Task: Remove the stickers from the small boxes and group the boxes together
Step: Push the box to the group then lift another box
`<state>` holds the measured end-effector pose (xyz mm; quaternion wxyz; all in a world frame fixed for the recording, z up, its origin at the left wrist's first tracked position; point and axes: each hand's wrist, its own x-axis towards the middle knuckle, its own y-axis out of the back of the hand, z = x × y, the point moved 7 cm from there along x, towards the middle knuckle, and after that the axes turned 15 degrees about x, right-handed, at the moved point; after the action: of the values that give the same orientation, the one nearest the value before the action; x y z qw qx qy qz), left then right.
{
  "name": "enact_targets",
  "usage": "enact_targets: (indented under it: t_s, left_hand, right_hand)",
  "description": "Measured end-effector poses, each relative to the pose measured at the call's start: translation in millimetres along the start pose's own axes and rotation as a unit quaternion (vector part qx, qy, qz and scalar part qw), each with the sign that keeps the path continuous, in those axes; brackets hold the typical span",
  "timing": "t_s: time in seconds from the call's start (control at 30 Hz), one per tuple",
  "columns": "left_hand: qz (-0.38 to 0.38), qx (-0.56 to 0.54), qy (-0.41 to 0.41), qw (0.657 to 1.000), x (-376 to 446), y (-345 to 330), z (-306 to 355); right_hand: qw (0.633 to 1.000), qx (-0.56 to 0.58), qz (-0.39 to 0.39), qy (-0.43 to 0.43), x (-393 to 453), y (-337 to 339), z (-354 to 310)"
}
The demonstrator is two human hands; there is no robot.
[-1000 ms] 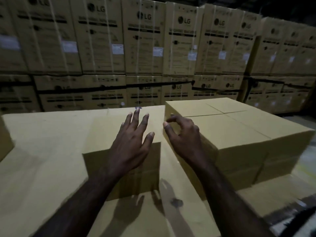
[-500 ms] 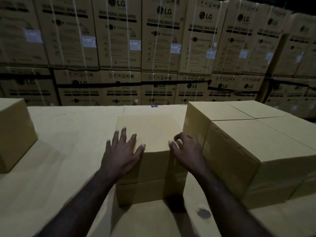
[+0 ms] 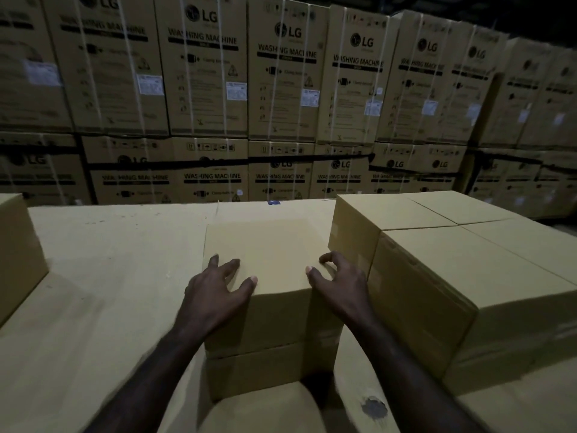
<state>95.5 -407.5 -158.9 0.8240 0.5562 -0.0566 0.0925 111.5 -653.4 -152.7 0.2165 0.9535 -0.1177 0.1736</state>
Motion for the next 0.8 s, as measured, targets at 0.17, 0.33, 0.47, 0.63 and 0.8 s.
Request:
enact_targets:
  t_s: [0.17, 0.33, 0.47, 0.63, 0.8]
  left_hand:
    - [0.012, -0.036, -0.006, 0.999, 3, 15, 7]
    - [0.044, -0.035, -0.021, 0.998, 12, 49, 20]
    - [0.084, -0.035, -0.047, 0.995, 19, 86, 35]
    - [0.142, -0.052, -0.078, 0.985, 26, 142, 72]
    - [0.166, -0.064, -0.115, 0.977, 30, 186, 122]
  right_hand:
    - [1.000, 0.013, -0.012, 0.008, 8, 3, -6]
    - [1.000, 0.019, -0.013, 0.021, 22, 9, -22]
    - [0.998, 0.030, 0.008, 0.051, 36, 24, -52]
    - [0.992, 0.038, 0.044, 0.113, 59, 61, -106]
    - [0.985, 0.029, 0.073, 0.155, 79, 111, -149]
